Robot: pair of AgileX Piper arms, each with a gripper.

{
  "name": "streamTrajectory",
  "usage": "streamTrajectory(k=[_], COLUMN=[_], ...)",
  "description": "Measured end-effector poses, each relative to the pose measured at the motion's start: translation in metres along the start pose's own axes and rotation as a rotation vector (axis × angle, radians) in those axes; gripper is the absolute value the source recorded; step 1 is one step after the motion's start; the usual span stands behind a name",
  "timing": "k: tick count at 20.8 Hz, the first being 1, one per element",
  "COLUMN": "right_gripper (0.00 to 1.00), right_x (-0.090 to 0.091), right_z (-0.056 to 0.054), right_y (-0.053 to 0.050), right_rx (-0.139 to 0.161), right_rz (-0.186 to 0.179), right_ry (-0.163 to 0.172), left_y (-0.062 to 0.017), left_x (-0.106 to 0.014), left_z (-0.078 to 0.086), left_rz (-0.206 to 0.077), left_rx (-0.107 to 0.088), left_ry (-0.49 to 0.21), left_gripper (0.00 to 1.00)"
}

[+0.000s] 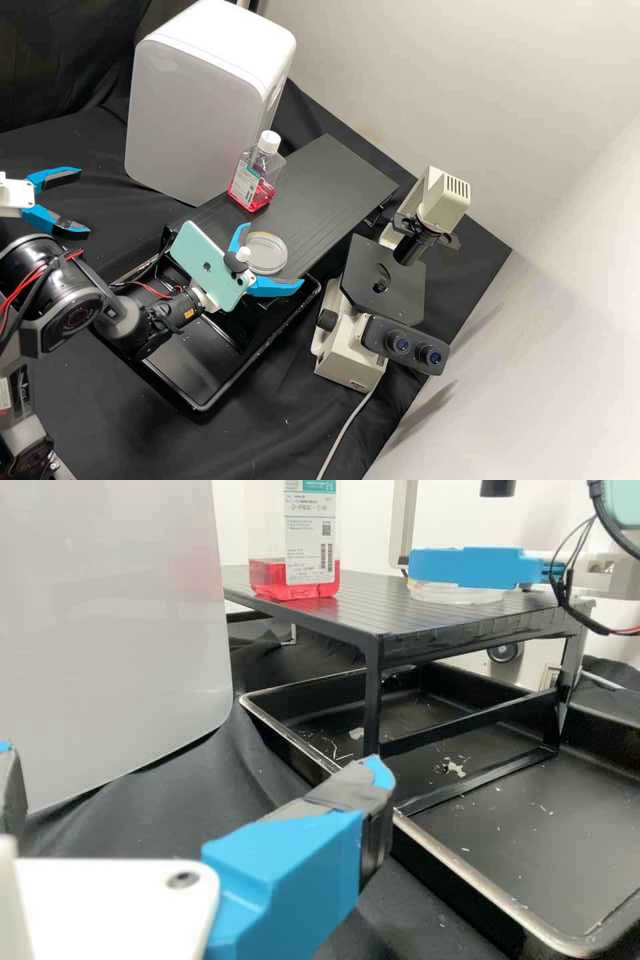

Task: Remove the lid from the petri dish

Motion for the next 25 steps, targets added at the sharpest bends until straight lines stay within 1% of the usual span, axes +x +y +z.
streamTrajectory(k=[2,5,8,11,13,14,20,23,25], right_gripper=[1.0,1.0,1.0,1.0,1.0,1.0,1.0,1.0,1.0], right_x=[0.0,-0.001,-0.003,-0.006,-0.006,-0.006,-0.007,-0.006,-0.006], right_z=[-0.002,-0.007,-0.008,-0.009,-0.01,-0.01,-0.014,-0.013,-0.012], right_y=[-0.002,-0.002,-0.002,0.0,0.0,0.0,-0.003,-0.004,-0.006], right_rx=[-0.027,-0.047,-0.051,-0.051,-0.052,-0.052,-0.051,-0.051,-0.052], right_rz=[0.002,0.006,0.002,0.007,0.007,0.007,-0.007,-0.008,-0.018], right_ry=[-0.002,0.012,0.017,0.022,0.026,0.026,0.04,0.039,0.032], left_y=[0.0,0.0,0.0,0.0,0.0,0.0,0.0,-0.0003,-0.0005], left_x=[0.0,0.0,0.0,0.0,0.0,0.0,0.0,0.0,0.002], left_z=[0.0,0.0,0.0,0.0,0.0,0.0,0.0,0.0,0.0], left_rz=[0.0,0.0,0.0,0.0,0.0,0.0,0.0,-0.001,-0.001], left_rx=[0.0,0.002,0.006,0.006,0.022,0.026,0.026,0.027,0.027], left_ry=[0.0,0.001,0.001,0.002,0.002,0.002,0.002,0.003,0.01], left_gripper=[1.0,1.0,1.0,1.0,1.0,1.0,1.0,1.0,1.0])
